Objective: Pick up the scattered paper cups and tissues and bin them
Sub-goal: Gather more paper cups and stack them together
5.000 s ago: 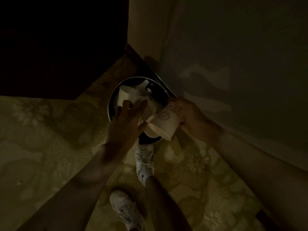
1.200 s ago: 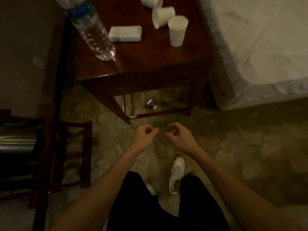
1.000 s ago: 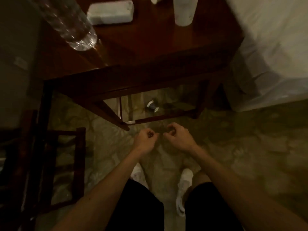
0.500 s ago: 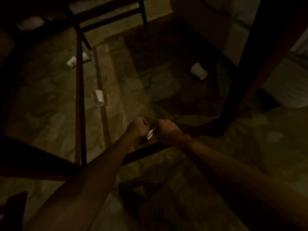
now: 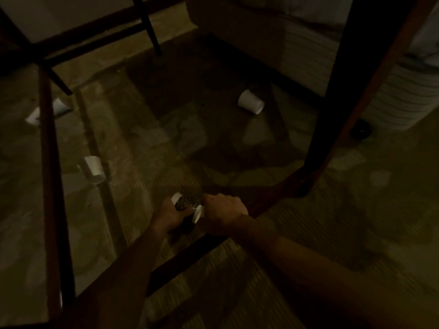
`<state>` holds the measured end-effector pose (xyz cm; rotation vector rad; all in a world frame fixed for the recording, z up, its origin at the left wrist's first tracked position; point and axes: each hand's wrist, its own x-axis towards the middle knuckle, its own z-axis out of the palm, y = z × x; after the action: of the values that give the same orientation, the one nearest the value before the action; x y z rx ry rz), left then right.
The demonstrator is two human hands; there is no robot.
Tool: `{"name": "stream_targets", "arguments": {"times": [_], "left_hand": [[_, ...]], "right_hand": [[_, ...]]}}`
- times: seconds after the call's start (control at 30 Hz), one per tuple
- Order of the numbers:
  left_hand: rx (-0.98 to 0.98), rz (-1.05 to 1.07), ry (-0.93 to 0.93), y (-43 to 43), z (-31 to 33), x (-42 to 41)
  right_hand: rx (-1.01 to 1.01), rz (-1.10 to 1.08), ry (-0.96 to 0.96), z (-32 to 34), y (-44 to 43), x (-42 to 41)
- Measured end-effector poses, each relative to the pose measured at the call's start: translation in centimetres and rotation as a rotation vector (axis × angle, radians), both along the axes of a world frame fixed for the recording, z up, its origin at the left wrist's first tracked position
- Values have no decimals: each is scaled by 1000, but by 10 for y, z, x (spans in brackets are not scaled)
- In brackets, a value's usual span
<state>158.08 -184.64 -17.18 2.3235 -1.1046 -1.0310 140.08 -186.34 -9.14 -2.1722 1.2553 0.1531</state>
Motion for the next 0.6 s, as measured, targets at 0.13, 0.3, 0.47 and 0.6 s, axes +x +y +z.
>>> {"name": "stream_targets", "arguments": {"times": [0.13, 0.3, 0.47, 0.6], "left_hand": [[-6, -60, -4, -7, 8, -1], [-142, -159, 84, -21, 47, -18], [-163, -196, 203, -32, 71, -30], [-266, -109, 152, -44, 73, -41]], "right_hand": [[92, -50, 7, -4, -7, 2], [250, -203, -67, -7, -27, 9], [234, -236, -158, 14, -32, -2], [243, -196, -91, 14, -32, -15]]}}
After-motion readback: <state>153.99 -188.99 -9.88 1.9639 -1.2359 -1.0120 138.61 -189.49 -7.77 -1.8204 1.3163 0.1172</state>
